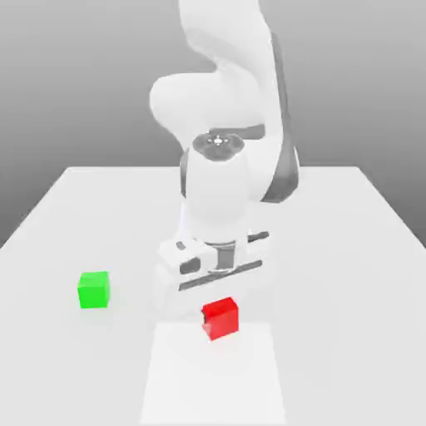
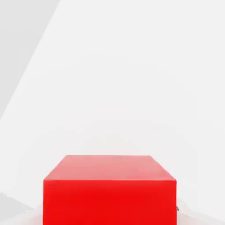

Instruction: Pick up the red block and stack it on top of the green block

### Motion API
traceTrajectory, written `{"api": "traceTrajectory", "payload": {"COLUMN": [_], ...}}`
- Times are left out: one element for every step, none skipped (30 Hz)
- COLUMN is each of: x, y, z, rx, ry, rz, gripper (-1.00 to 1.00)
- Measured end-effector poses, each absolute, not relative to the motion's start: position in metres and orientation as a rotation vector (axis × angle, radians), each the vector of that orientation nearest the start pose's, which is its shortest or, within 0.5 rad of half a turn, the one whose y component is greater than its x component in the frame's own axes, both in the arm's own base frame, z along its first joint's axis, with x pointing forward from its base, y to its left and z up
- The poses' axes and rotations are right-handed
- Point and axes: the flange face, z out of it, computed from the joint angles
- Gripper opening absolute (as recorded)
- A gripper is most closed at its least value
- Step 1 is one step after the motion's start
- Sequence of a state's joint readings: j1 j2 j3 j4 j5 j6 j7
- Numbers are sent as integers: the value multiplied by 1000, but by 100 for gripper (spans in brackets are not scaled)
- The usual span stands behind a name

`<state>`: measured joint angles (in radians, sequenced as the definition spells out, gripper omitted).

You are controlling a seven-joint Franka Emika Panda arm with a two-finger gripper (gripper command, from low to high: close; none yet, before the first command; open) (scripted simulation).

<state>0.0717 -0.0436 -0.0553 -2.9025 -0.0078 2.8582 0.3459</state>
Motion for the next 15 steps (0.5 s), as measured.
{"api": "traceTrajectory", "payload": {"x": [342,341,340,337,334,330,325,320,314,307,299,291,282,273,263], "y": [-1,-11,-24,-39,-54,-69,-84,-99,-114,-128,-141,-154,-166,-178,-189], "z": [206,211,215,219,222,225,228,231,234,236,238,240,242,243,244], "rx": [-3102,-3106,-3109,-3113,-3116,-3119,-3121,-3123,-3125,-3126,-3126,-3126,-3126,-3125,-3123], "ry": [507,502,498,494,491,488,485,482,479,476,472,468,465,460,456], "rz": [0,-2,-4,-6,-7,-8,-9,-8,-7,-6,-5,-4,-3,-1,0], "gripper": [-100,-100,-100,-100,-100,-100,-100,-100,-100,-100,-100,-100,-100,-100,-100]}}
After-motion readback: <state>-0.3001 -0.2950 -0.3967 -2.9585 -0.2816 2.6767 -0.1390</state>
